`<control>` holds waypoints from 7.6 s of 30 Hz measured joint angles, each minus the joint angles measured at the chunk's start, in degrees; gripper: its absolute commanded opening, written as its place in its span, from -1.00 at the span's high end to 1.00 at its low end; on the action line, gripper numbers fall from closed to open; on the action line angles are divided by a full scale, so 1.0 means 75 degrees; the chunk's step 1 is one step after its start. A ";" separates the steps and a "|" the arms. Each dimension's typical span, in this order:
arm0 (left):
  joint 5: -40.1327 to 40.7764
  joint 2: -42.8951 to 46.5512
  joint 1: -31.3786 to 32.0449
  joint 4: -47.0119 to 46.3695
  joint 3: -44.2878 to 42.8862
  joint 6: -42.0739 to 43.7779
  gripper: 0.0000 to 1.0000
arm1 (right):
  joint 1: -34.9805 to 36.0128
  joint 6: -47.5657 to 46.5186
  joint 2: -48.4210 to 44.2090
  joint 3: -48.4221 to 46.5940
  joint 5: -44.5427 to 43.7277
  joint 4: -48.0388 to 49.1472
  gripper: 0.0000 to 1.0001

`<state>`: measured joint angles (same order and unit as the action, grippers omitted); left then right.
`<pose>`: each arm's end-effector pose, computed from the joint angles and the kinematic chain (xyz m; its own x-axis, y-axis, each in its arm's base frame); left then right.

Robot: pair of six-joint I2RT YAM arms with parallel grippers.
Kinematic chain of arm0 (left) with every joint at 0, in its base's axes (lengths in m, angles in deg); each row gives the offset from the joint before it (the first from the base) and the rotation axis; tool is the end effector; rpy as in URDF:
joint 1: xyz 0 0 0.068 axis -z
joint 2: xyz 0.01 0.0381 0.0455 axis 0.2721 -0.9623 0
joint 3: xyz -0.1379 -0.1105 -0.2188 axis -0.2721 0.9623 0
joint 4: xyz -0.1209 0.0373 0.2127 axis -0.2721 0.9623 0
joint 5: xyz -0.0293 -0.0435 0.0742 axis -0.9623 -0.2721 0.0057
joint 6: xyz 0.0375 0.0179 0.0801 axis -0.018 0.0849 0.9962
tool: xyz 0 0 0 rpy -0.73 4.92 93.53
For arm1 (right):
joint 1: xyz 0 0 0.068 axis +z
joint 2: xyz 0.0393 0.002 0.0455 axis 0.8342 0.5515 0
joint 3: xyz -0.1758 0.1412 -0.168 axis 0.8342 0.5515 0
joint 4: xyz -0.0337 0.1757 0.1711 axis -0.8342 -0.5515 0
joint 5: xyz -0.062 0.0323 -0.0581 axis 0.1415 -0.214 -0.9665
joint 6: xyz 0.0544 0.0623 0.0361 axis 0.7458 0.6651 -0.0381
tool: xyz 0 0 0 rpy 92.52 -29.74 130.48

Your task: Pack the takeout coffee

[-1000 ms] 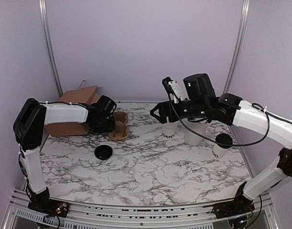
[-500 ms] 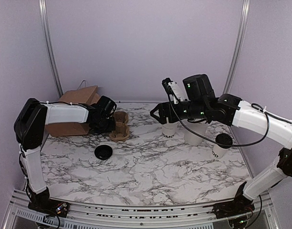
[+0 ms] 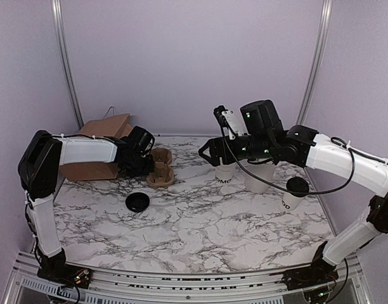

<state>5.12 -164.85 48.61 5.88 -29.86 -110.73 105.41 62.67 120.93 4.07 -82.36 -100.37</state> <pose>0.3787 -0.2274 0.1724 -0.7896 -0.1283 -0.6000 0.0139 0.9739 -0.2265 0.2340 0.2661 0.3427 -0.5384 -0.1686 -0.8257 -0.6128 0.7509 0.2463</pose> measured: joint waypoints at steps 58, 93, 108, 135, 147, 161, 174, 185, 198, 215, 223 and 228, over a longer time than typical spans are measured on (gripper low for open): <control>-0.1982 0.2352 0.2643 -0.2162 0.2503 -0.2235 1.00 | -0.0239 0.0029 -0.0650 0.0583 -0.1043 -0.0157 -0.72; -0.1221 0.1043 0.4896 -0.3710 0.2355 -0.3771 0.52 | -0.0239 0.0312 -0.2387 0.2279 -0.1361 -0.0446 -0.72; -0.0589 0.1638 0.4867 -0.2766 0.2320 -0.3086 0.04 | -0.0242 0.0312 -0.2337 0.2264 -0.1483 -0.0463 -0.74; -0.0350 0.2448 -0.0632 0.0991 -0.1189 0.0388 -0.14 | -0.0854 -0.0044 -0.0469 0.0927 -0.1204 -0.0195 -0.77; 0.0527 0.0752 -0.1373 0.2259 -0.3002 0.2177 -0.12 | -0.0857 -0.0137 -0.0204 0.0673 -0.0941 -0.0178 -0.77; 0.1958 -0.1093 -0.1565 0.2935 -0.4718 0.3587 0.17 | -0.0857 -0.0198 -0.0181 0.0516 -0.0944 -0.0233 -0.77; 0.3209 -0.1789 -0.1591 0.3150 -0.5234 0.3958 0.50 | -0.0857 -0.0213 -0.0181 0.0516 -0.0950 -0.0242 -0.77; 0.3713 -0.1906 -0.1591 0.3174 -0.5380 0.4074 0.93 | -0.0857 -0.0213 -0.0184 0.0516 -0.0962 -0.0291 -0.76; 0.3972 -0.1169 -0.1486 0.3174 -0.4911 0.4051 1.00 | -0.0857 -0.0210 -0.0198 0.0516 -0.0944 -0.0289 -0.77; 0.4138 0.1944 -0.0697 0.3165 -0.3226 0.3503 1.00 | -0.0857 -0.0152 -0.0294 0.0522 -0.0627 -0.0213 -0.77; 0.3905 0.2824 -0.0530 0.3165 -0.2477 0.3159 1.00 | -0.0857 -0.0119 -0.0294 0.0522 -0.0411 -0.0152 -0.76; 0.3654 0.3311 -0.0417 0.3159 -0.2180 0.3040 1.00 | -0.0857 -0.0085 -0.0294 0.0522 -0.0280 -0.0090 -0.76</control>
<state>32.53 -140.02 45.48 29.57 -46.21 -87.93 98.99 62.04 118.72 7.98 -84.46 -101.04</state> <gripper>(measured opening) 0.005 0.881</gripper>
